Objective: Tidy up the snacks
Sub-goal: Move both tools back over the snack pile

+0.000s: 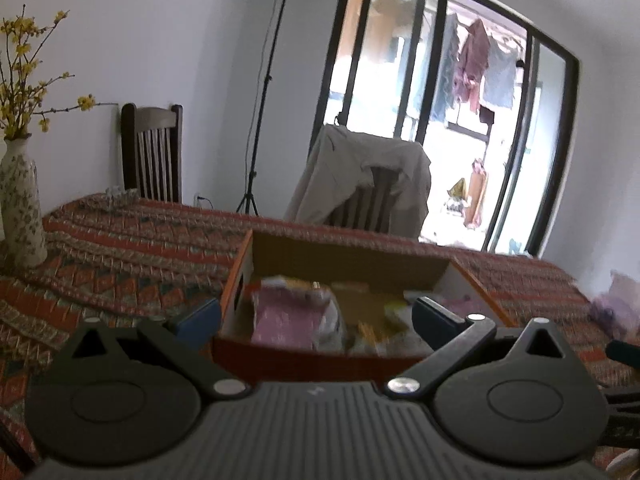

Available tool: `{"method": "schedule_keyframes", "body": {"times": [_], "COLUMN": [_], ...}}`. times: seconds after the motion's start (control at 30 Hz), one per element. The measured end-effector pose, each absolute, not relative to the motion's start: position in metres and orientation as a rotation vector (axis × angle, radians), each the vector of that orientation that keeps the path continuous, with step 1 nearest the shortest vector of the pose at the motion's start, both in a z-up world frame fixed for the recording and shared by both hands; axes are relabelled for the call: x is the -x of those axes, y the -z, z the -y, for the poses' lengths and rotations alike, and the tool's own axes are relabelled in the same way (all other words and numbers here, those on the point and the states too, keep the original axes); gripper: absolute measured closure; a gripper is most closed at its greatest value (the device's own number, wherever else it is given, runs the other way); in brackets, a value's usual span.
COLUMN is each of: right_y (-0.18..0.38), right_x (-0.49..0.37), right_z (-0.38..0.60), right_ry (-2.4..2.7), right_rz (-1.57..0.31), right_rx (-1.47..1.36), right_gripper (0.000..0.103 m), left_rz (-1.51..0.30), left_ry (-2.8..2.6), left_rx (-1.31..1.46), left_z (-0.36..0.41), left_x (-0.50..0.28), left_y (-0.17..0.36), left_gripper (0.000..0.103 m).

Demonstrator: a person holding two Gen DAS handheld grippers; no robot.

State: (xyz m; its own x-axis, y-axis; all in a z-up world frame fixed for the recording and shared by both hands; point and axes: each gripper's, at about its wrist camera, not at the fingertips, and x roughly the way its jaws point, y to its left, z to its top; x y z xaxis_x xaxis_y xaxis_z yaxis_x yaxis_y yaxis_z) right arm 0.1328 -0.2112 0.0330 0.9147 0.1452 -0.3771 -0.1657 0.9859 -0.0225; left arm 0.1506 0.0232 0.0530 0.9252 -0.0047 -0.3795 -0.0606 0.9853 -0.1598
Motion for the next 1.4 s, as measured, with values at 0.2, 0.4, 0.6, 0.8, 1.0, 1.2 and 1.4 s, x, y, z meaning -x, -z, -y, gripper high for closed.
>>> {"method": "schedule_keyframes", "body": {"times": [0.2, 0.4, 0.6, 0.8, 1.0, 1.2, 1.4], "right_y": [-0.013, 0.011, 0.026, 0.029, 0.033, 0.036, 0.039], "right_x": [-0.097, -0.075, -0.063, -0.053, -0.046, -0.040, -0.040], "right_z": [0.228, 0.245, 0.253, 0.255, 0.254, 0.254, 0.256], "right_ry": [-0.145, -0.138, -0.143, -0.162, -0.160, -0.156, -0.136], "right_rz": [-0.414, -0.485, -0.521, -0.537, -0.551, -0.559, -0.571], "right_rx": [0.021, -0.016, -0.038, -0.051, -0.059, -0.052, -0.051], "right_gripper": [0.000, 0.000, 0.000, 0.000, 0.000, 0.000, 0.000], "left_rz": [-0.453, -0.523, -0.588, -0.660, -0.697, -0.705, -0.731], "left_ry": [0.011, 0.039, 0.048, 0.034, 0.025, -0.025, -0.009], "left_rx": [0.135, 0.100, 0.096, 0.093, 0.068, 0.002, -0.049], "left_z": [-0.007, 0.011, 0.023, 0.030, 0.038, 0.040, 0.040], "left_x": [-0.121, -0.097, -0.082, -0.071, -0.064, -0.083, -0.106], "left_y": [-0.031, -0.009, 0.009, 0.017, 0.031, 0.039, 0.044], "left_gripper": [0.000, 0.000, 0.000, 0.000, 0.000, 0.000, 0.000]}}
